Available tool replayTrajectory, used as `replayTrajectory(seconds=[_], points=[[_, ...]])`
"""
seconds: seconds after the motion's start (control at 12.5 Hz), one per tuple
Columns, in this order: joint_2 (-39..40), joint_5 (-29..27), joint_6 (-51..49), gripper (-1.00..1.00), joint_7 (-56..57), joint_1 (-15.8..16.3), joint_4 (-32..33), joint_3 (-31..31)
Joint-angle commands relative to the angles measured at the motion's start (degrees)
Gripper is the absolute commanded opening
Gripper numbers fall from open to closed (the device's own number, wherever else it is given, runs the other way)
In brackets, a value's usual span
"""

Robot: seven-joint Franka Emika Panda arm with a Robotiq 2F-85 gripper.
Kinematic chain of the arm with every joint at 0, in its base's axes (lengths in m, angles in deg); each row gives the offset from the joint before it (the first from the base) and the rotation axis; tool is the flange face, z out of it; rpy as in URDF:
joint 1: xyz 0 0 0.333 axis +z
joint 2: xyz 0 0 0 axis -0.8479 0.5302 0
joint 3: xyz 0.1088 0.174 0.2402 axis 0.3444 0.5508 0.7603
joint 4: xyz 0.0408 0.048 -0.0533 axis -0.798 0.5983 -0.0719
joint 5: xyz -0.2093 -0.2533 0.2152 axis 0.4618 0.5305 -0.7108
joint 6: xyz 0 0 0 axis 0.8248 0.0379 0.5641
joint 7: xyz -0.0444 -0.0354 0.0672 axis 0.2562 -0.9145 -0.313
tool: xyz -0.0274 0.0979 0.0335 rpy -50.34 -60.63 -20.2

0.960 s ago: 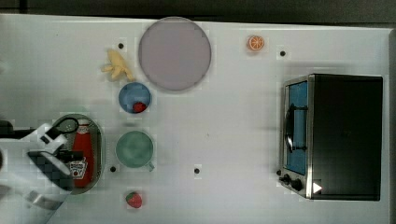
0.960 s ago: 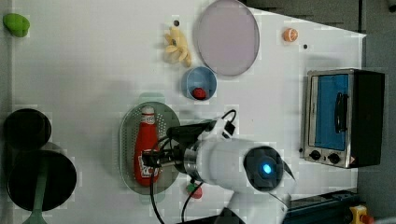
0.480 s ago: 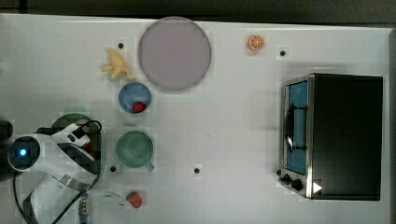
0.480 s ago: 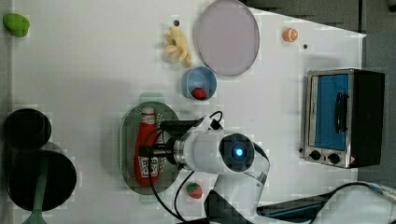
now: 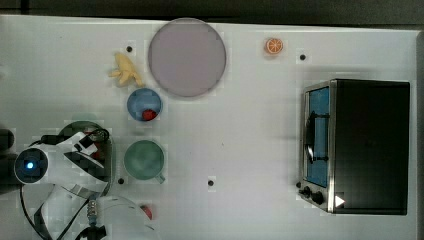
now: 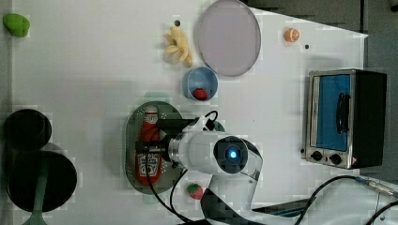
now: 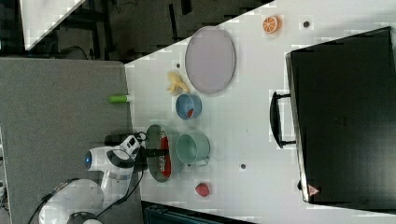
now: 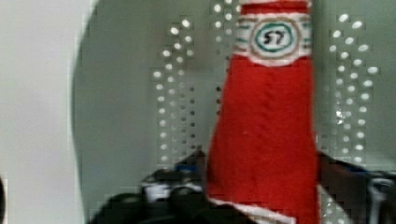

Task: Pick ketchup from strainer and place it on the table

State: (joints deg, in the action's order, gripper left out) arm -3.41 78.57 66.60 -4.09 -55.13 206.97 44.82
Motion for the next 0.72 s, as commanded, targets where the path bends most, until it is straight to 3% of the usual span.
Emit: replayTrajectory(seconds=[0.08, 0.32, 0.72], points=[[-1.5, -0.5, 0.3, 0.13, -4.4, 1.2, -0.4, 0.5], [-6.5, -4.7, -0.1, 0.13, -4.4, -1.7, 0.7, 4.7], [-14.6, -23.2, -13.1, 0.13, 1.7, -11.3, -2.9, 17.4]])
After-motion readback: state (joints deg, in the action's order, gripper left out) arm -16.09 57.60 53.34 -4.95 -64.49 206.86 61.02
